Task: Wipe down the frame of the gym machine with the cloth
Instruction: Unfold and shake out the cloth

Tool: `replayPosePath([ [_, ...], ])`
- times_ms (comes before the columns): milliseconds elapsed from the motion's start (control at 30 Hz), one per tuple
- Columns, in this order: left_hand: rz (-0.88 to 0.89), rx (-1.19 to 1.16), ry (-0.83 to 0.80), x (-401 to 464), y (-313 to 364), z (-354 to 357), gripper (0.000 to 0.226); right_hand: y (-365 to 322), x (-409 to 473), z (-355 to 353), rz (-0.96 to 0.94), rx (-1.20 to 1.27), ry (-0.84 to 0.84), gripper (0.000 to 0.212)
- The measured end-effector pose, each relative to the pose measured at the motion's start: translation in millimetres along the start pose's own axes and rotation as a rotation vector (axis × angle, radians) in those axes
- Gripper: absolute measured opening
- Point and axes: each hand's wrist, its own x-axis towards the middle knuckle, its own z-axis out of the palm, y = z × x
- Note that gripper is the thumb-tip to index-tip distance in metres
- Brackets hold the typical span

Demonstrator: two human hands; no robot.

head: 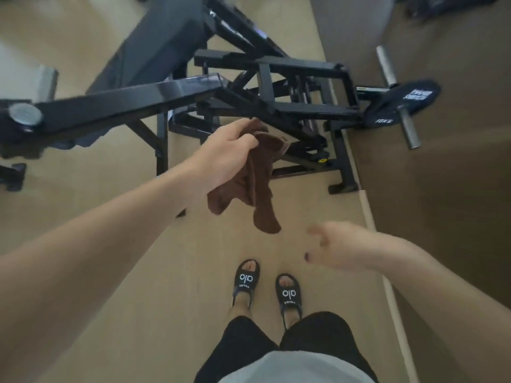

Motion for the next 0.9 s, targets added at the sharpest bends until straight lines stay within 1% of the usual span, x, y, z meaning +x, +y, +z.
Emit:
replayPosePath([
  [33, 0.037, 0.033, -0.05, 0.4, 12.1, -1.7, 0.025, -0.7, -2.2, -14.7, -0.059, 0.035, 0.181, 0.073],
  [67, 0.076, 0.071, -0.097, 0.9, 24.7, -3.5, 0.026, -1.5, -3.0, -29.9, -0.147, 0.159, 0.36, 0.074],
  [100, 0.118, 0.118, -0.143, 2.0, 36.9, -5.2, 0.027, -4.0, -5.3, -44.0, -0.262, 0.311, 0.502, 0.077],
  [133, 0.16, 0.167, -0.187, 2.8, 49.0, -6.6, 0.028, -8.5, -7.5, -55.8, -0.386, 0.426, 0.576, 0.079],
  [200, 0.242, 0.276, -0.244, 6.4, 71.0, -8.8, 0.028, -15.6, -10.3, -69.7, -0.564, 0.502, 0.617, 0.077],
  [267, 0.323, 0.392, -0.287, 11.7, 89.5, -9.3, 0.028, -19.8, -13.4, -78.1, -0.603, 0.511, 0.666, 0.058],
  [333, 0.386, 0.491, -0.362, 16.8, 102.4, -8.4, 0.029, -17.8, -18.4, -87.3, -0.581, 0.528, 0.787, 0.036],
  [367, 0.412, 0.526, -0.408, 19.9, 107.0, -7.1, 0.029, -14.5, -22.2, -92.2, -0.555, 0.518, 0.834, 0.031],
  [400, 0.432, 0.55, -0.451, 22.0, 111.1, -5.7, 0.029, -11.0, -26.6, -97.1, -0.531, 0.513, 0.836, 0.031],
  [500, 0.498, 0.615, -0.563, 25.3, 121.1, -0.4, 0.029, -1.3, -44.4, -106.6, -0.494, 0.633, 0.665, 0.043],
  [533, 0.539, 0.633, -0.599, 26.4, 123.7, 1.1, 0.031, 1.5, -51.1, -108.3, -0.476, 0.645, 0.643, 0.045],
  [567, 0.581, 0.653, -0.633, 27.9, 126.1, 2.9, 0.032, 4.5, -57.3, -110.2, -0.447, 0.613, 0.662, 0.042],
  [633, 0.648, 0.703, -0.678, 32.1, 131.0, 7.1, 0.032, 12.4, -70.5, -114.8, -0.384, 0.542, 0.719, 0.027],
  [700, 0.704, 0.761, -0.688, 39.5, 136.8, 13.4, 0.029, 20.5, -84.9, -118.5, -0.362, 0.53, 0.728, 0.016],
  [767, 0.781, 0.855, -0.666, 47.7, 145.7, 22.7, 0.022, 29.5, -96.8, -123.6, -0.341, 0.518, 0.746, 0.015],
  [833, 0.884, 0.998, -0.637, 54.7, 158.4, 36.5, 0.014, 39.5, -106.6, -133.0, -0.342, 0.511, 0.794, 0.018],
  [900, 0.919, 1.098, -0.608, 63.2, 172.2, 56.1, 0.008, 50.7, -114.2, -146.8, -0.345, 0.511, 0.845, 0.021],
])
